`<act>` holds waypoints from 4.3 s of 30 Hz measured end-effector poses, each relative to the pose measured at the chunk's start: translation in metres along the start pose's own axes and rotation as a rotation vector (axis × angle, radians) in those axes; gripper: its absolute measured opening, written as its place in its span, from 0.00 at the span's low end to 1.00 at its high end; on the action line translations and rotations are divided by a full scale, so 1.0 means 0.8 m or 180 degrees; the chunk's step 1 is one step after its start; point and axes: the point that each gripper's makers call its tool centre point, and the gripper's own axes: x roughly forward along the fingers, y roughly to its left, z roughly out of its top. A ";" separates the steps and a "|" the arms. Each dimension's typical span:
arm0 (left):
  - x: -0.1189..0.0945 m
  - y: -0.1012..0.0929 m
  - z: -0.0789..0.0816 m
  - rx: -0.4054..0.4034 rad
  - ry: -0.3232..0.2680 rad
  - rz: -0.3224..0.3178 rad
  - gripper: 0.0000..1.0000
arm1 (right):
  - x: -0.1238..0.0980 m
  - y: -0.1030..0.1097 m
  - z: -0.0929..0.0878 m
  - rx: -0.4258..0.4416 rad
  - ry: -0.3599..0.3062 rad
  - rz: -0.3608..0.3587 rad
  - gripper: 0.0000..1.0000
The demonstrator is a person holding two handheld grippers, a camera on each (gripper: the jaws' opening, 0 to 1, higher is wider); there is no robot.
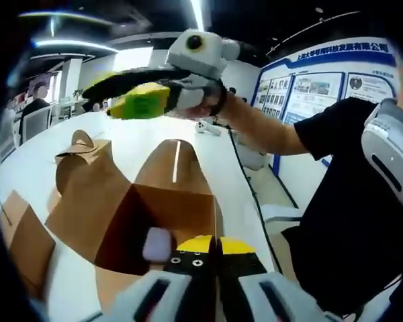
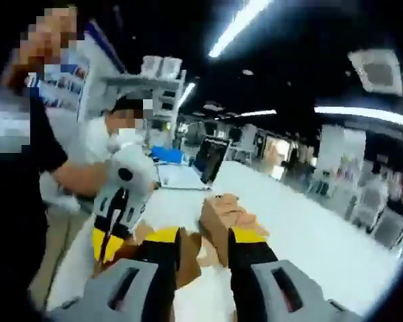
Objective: Pick up one paper box from the group, open the paper box, and remove the item inside
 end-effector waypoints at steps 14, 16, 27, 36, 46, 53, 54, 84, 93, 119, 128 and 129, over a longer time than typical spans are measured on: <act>0.000 -0.001 0.000 0.0052 -0.0082 0.0028 0.05 | 0.056 0.064 -0.097 -0.1051 0.1331 0.0445 0.28; 0.000 -0.001 0.000 0.0056 -0.0094 0.0038 0.05 | 0.057 0.067 -0.101 -0.0714 0.1318 0.0557 0.28; 0.001 0.002 0.003 0.0142 -0.0246 0.0233 0.06 | 0.059 0.079 -0.132 0.0274 0.1399 0.1082 0.12; 0.001 0.008 0.009 0.0158 -0.0627 0.0698 0.06 | 0.059 0.089 -0.135 0.0642 0.1493 0.1578 0.05; 0.001 0.004 0.008 0.0192 -0.0792 0.1157 0.10 | 0.057 0.096 -0.135 0.1358 0.1447 0.2032 0.03; -0.001 0.005 0.010 0.0161 -0.0899 0.1178 0.09 | 0.056 0.098 -0.133 0.1444 0.1420 0.2104 0.03; -0.001 0.003 0.009 0.0211 -0.0871 0.1186 0.10 | 0.056 0.096 -0.133 0.1266 0.1388 0.2086 0.03; -0.096 0.031 0.037 0.0134 -0.1558 0.2403 0.35 | -0.034 0.047 -0.012 0.1739 -0.0434 -0.0509 0.30; -0.119 0.007 0.026 -0.0122 -0.1937 0.2720 0.35 | -0.099 0.068 -0.016 0.1827 -0.0406 -0.1090 0.33; -0.135 -0.066 0.019 -0.0038 -0.1599 0.2593 0.36 | -0.179 0.120 -0.069 0.1971 -0.0112 -0.1772 0.33; -0.107 -0.060 0.047 0.0433 -0.0734 0.2166 0.35 | -0.184 0.145 -0.061 0.1984 -0.0300 -0.1693 0.33; -0.105 -0.052 0.048 0.0503 -0.0621 0.2170 0.35 | -0.186 0.146 -0.058 0.1975 -0.0320 -0.1681 0.33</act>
